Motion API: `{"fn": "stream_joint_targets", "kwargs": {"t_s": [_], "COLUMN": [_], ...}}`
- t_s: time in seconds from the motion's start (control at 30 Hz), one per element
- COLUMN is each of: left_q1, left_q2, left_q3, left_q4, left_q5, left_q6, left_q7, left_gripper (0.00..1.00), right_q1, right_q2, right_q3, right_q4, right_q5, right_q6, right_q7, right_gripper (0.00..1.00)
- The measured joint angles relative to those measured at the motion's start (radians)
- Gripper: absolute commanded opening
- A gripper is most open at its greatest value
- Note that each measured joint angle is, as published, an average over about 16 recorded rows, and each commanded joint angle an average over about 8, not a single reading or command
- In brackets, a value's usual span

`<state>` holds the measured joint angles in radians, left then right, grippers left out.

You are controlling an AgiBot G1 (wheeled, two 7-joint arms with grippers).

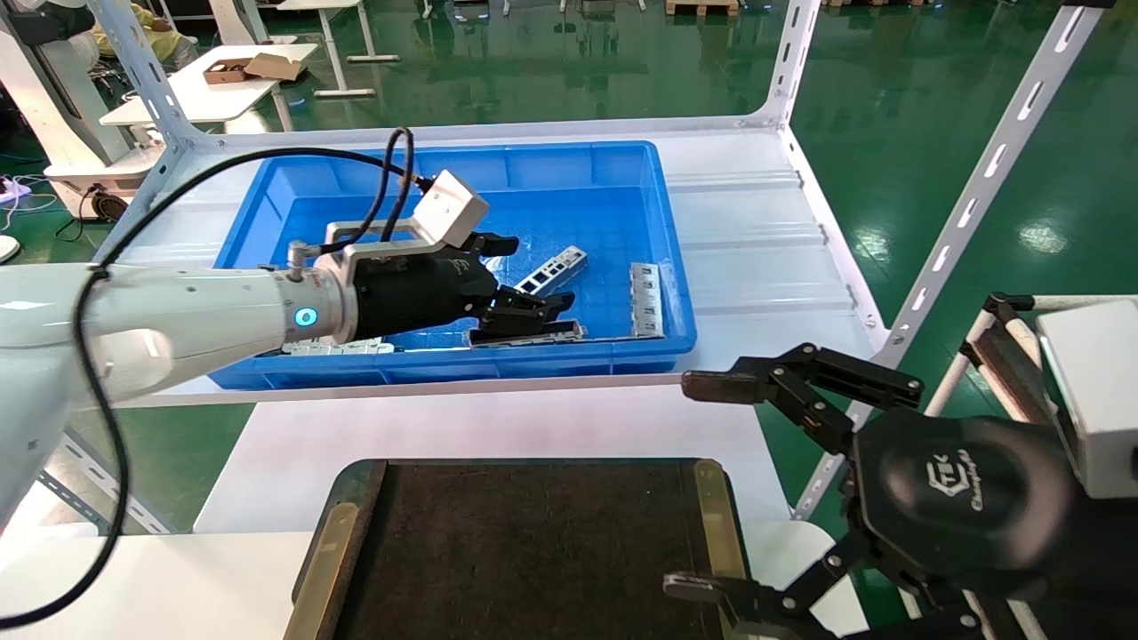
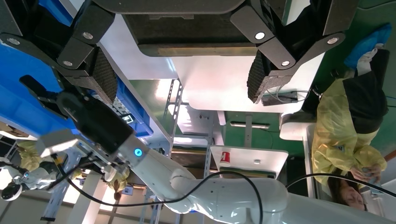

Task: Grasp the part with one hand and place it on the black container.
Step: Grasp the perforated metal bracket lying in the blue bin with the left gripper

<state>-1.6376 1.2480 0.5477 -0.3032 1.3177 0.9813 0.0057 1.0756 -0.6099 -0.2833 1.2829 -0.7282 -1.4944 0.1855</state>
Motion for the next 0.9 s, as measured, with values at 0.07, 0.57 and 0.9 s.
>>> {"fn": "stream_joint_targets", "kwargs": {"t_s": [0.07,0.57,0.9], "left_q1": [-0.012,-0.042,-0.023], "left_q2": [0.023,0.106,0.109], "left_q3": [0.0,-0.001,0.02], "left_q4": [0.048,0.207,0.197], "left_q5": [0.003,-0.012,-0.016], "left_q6": [-0.029,-0.14,-0.157], "left_q7": [0.017,0.018,-0.012], "left_gripper": [1.0,0.0,0.0], "right_q1": [0.0,0.0,0.0], "right_q2": [0.0,0.001,0.001], "right_q3": [0.0,-0.001,-0.002], "right_q4": [0.0,0.0,0.0], "right_q5": [0.0,0.001,0.001], "right_q6": [0.0,0.001,0.001], "right_q7": [0.0,-0.001,-0.001], "right_gripper": [1.0,0.0,0.0]}}
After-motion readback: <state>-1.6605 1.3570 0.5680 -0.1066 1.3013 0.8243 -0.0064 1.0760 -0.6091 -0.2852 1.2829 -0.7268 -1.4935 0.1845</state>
